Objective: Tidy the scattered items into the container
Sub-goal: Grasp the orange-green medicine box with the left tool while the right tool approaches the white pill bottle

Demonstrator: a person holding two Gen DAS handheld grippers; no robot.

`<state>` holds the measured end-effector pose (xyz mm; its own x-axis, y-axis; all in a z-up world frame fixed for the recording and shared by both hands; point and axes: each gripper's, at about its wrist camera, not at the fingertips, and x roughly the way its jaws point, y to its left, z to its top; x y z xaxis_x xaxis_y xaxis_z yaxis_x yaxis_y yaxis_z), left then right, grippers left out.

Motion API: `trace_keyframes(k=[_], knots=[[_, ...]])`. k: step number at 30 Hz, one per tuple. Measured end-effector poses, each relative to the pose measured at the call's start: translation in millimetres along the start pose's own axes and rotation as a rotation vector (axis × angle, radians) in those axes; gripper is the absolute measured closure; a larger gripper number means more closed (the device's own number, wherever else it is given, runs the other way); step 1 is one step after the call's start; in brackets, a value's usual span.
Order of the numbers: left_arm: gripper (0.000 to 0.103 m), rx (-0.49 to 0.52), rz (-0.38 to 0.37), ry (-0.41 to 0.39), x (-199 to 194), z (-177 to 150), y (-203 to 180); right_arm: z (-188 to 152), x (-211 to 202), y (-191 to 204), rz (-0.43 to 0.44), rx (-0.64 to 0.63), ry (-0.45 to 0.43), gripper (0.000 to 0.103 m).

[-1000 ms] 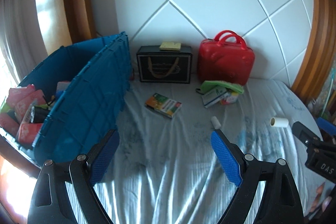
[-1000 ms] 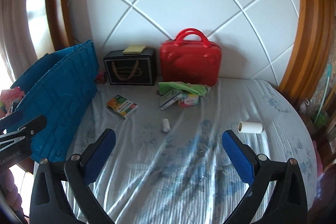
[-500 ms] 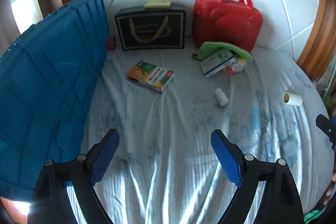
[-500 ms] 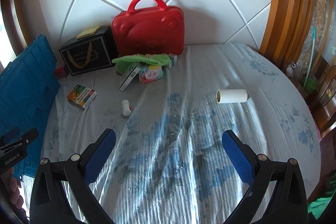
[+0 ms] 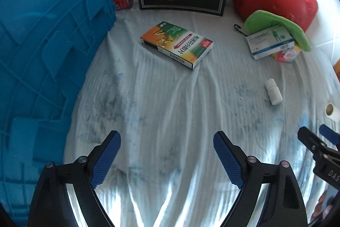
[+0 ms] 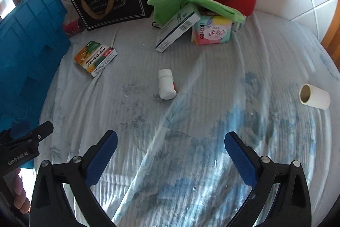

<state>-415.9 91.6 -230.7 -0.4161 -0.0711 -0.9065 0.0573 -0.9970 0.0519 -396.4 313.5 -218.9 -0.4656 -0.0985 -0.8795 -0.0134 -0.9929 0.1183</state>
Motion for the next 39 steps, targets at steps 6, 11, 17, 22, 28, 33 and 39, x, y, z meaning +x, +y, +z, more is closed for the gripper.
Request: trace_keyframes(k=[6,11,17,22,28,33,39], knots=[[0.014,-0.013,0.001,0.026,37,33,-14,32,41,1,0.007,-0.033,0.023,0.031],[0.014,-0.084,0.011,0.031,66,82,-15,45,76,3,0.000,-0.066,0.065,0.049],[0.014,-0.249,0.052,0.080,121,146,-15,51,103,-2,-0.035,-0.091,0.065,0.064],[0.001,-0.294,0.017,0.083,147,163,-19,66,113,-5,-0.030,-0.105,0.032,0.064],[0.039,-0.176,-0.069,0.077,130,114,-21,76,117,-4,-0.001,-0.105,0.012,0.064],[0.043,-0.085,-0.010,0.051,113,74,-17,76,119,11,0.036,-0.134,0.005,0.064],[0.068,-0.135,-0.028,0.033,103,75,-1,85,119,24,0.080,-0.155,-0.014,0.065]])
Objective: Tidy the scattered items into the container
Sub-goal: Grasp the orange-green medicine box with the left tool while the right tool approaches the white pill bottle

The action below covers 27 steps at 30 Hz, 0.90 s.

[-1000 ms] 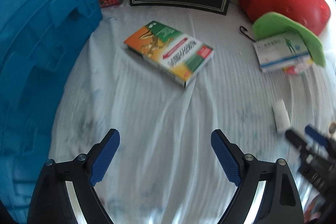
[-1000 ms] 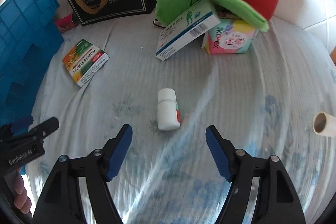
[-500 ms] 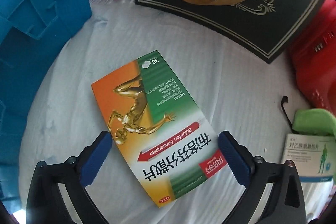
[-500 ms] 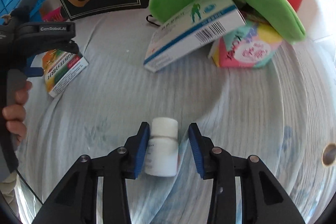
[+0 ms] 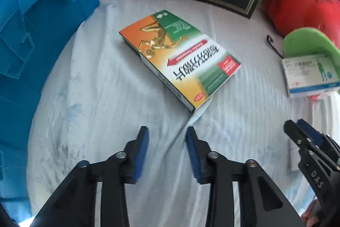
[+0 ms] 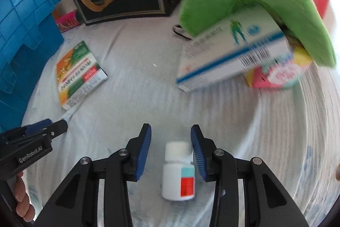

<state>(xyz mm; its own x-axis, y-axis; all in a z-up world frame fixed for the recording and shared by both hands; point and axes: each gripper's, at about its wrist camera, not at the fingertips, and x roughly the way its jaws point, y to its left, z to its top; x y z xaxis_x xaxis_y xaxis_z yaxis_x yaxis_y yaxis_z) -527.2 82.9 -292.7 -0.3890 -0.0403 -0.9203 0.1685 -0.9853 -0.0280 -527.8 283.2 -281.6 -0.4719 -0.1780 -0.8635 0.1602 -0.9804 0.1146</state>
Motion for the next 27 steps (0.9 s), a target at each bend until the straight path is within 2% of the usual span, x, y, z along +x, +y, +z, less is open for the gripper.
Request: trace_keyframes(k=[2,4,6,9,13,15,16,17,19,20,24,27], knots=[[0.071,0.000,0.007,-0.031,-7,4,2,11,-1,10,0.049,-0.026,-0.018,0.065],[0.073,0.007,0.048,-0.067,-15,9,9,24,-1,21,0.079,-0.061,-0.039,0.065],[0.072,-0.003,0.035,-0.076,-20,15,20,38,4,32,0.092,-0.093,-0.047,0.065],[0.072,-0.009,0.122,-0.074,-10,30,28,60,23,48,0.077,-0.139,-0.049,0.065],[0.072,-0.047,0.134,-0.042,19,47,41,74,49,61,0.064,-0.175,-0.010,0.065],[0.072,-0.040,0.103,-0.044,29,53,41,76,60,72,0.071,-0.216,0.017,0.064],[0.076,-0.023,0.110,-0.059,31,54,39,74,61,79,0.093,-0.249,0.017,0.064],[0.077,-0.005,0.123,-0.076,31,55,37,71,61,85,0.132,-0.272,0.029,0.068],[0.083,0.026,0.097,-0.087,30,50,35,62,59,92,0.144,-0.310,0.042,0.070],[0.083,0.040,0.081,-0.091,29,47,34,58,57,94,0.153,-0.319,0.048,0.071],[0.084,0.141,0.114,-0.080,17,20,23,33,40,93,0.231,-0.297,0.079,0.076],[0.082,0.152,0.080,-0.042,6,-2,26,7,25,95,0.244,-0.285,0.110,0.076]])
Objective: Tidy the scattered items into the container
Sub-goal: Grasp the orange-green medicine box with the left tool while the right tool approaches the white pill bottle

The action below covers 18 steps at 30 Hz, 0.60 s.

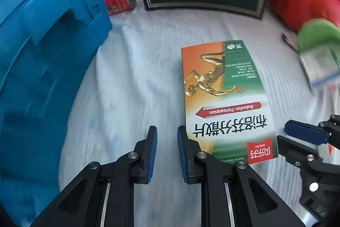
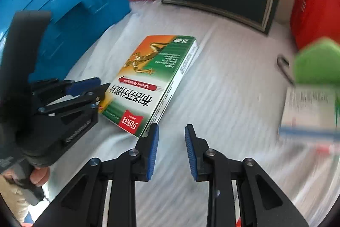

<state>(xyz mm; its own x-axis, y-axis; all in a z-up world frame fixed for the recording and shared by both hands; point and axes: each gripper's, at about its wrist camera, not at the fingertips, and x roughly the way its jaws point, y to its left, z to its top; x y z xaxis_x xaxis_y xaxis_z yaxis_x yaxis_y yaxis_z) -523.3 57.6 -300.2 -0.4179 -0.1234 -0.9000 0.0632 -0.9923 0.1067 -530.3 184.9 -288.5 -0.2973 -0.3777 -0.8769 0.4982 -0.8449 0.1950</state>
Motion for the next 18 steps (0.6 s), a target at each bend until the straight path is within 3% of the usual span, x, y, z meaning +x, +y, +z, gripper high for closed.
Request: trace_keyframes(k=[3,4,5,7,12,15,17,18], knots=[[0.074,-0.013,-0.045,0.037,-18,-15,4,-21,-1,6,0.005,0.037,0.046,0.076],[0.060,-0.010,-0.042,0.023,-27,-19,5,-29,-3,7,0.015,0.050,0.056,0.076],[0.039,-0.007,-0.040,0.010,-36,-23,6,-37,-5,9,0.023,0.065,0.063,0.076],[0.018,-0.039,-0.053,-0.048,-58,-23,12,-52,-17,6,0.011,0.112,0.046,0.076],[0.015,-0.043,-0.109,-0.087,-74,-7,3,-74,-47,-11,-0.065,0.219,-0.019,0.075],[0.015,-0.032,-0.123,-0.046,-61,0,-16,-75,-59,-25,-0.142,0.261,-0.028,0.053],[0.015,-0.021,-0.120,-0.028,-50,7,-26,-74,-63,-32,-0.177,0.274,-0.033,0.032],[0.015,-0.014,-0.112,-0.023,-52,4,-36,-76,-66,-36,-0.191,0.277,-0.034,0.030]])
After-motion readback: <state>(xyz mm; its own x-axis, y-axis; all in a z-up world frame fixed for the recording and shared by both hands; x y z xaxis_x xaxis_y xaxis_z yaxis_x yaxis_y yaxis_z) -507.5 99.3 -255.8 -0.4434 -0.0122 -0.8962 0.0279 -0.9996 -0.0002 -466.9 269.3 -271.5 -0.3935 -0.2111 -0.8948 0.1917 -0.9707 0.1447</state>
